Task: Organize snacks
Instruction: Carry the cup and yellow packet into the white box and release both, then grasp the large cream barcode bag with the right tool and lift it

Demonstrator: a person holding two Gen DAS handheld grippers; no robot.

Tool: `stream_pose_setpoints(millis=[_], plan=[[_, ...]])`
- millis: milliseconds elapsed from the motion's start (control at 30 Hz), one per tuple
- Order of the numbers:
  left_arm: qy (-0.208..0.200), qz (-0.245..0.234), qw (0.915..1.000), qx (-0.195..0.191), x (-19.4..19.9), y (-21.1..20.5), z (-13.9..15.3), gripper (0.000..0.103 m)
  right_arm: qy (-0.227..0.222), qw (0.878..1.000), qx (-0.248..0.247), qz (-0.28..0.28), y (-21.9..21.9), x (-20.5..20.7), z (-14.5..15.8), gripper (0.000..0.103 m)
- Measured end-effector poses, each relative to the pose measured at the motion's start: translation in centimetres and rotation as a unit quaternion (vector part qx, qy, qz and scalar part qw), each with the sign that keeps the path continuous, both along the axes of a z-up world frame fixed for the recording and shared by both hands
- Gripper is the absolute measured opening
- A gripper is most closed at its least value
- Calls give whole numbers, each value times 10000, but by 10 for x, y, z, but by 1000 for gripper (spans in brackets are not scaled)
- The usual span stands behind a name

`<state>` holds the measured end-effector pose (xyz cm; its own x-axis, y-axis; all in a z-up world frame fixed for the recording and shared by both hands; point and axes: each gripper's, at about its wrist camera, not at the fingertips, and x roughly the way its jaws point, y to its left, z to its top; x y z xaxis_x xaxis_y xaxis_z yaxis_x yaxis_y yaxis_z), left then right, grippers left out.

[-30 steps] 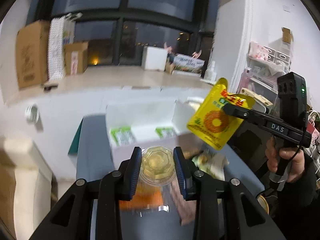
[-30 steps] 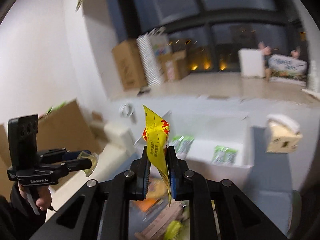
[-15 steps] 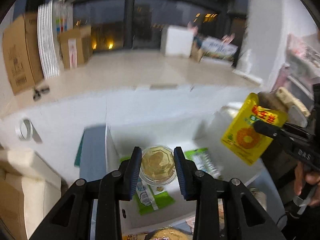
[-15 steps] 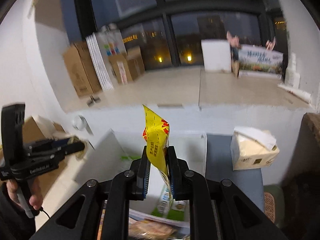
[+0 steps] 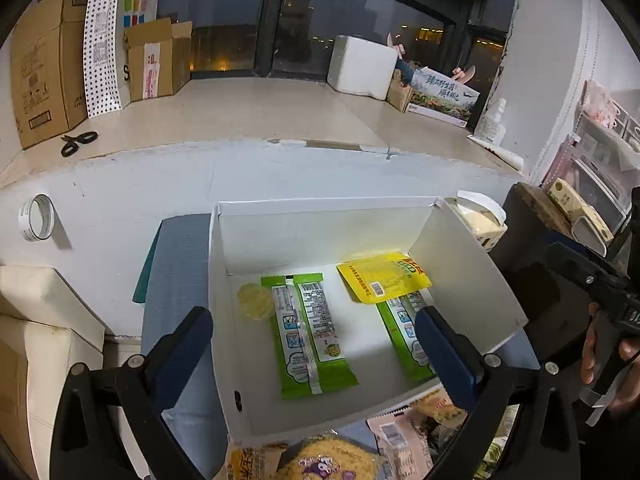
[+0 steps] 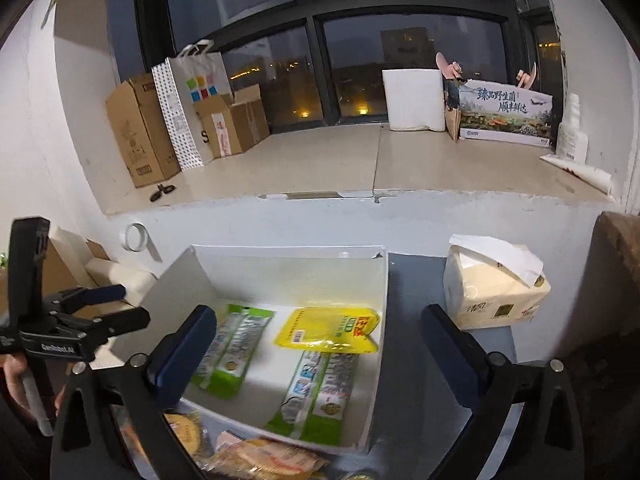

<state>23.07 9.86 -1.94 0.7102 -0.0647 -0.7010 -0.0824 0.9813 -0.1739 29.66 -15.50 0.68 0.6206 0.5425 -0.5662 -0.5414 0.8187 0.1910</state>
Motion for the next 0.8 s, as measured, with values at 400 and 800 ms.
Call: stream_pose_setpoints(millis=[400,800], plan=[[-710,-530,9953,386,-117,-33,46,103,-931,9946,120,451,-53,-108,28,103],[-680,-647,9955,114,-184,-56,23,103,-919,9899,-983,441,-91,-195,-51,103]])
